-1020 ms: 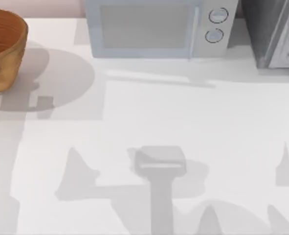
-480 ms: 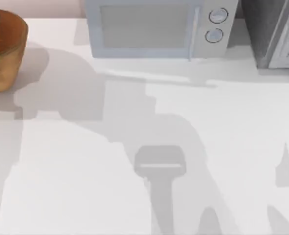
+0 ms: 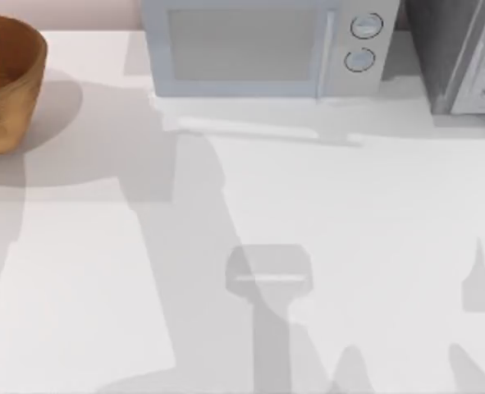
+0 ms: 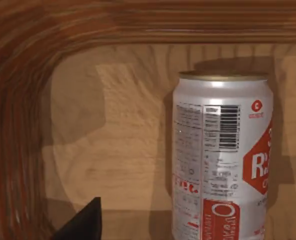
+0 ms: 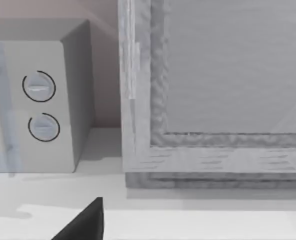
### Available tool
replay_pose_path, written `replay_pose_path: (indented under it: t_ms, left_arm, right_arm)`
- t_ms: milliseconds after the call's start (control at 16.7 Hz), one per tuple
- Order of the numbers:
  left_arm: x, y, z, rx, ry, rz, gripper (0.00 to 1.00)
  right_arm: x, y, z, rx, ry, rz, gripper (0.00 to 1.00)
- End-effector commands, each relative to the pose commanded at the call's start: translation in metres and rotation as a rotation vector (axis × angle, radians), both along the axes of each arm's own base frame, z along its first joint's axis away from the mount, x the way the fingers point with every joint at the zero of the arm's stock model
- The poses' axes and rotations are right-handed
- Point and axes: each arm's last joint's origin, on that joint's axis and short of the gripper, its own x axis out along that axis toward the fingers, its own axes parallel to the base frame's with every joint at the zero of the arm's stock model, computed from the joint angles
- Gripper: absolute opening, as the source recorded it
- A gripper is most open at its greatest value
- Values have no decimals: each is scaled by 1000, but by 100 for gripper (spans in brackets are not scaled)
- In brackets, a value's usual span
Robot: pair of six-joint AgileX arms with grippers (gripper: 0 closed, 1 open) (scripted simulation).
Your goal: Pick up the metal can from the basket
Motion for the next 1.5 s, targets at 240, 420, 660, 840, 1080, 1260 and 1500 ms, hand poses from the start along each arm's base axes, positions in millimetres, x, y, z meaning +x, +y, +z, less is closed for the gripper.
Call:
replay_pose_path:
  t_ms: [240, 420, 660, 840, 1080, 1260, 1500]
  left_arm:
    - [2, 2, -2, 1, 0, -2, 100]
    - [2, -1, -3, 0, 1, -6, 100]
    - [10, -1, -34, 2, -6, -2, 100]
    - [14, -3, -59, 1, -1, -2, 100]
    - [14, -3, -61, 1, 0, -2, 100]
    - [14, -3, -61, 1, 0, -2, 77]
    - [14, -3, -61, 1, 0, -2, 47]
  right_arm:
    - [0, 0, 0, 0, 0, 0, 100]
    - [0, 0, 0, 0, 0, 0, 100]
    - [0, 0, 0, 0, 0, 0, 100]
    - [0, 0, 0, 0, 0, 0, 100]
    - [0, 0, 0, 0, 0, 0, 100]
    - [0, 0, 0, 0, 0, 0, 100]
    - [0, 0, 0, 0, 0, 0, 100]
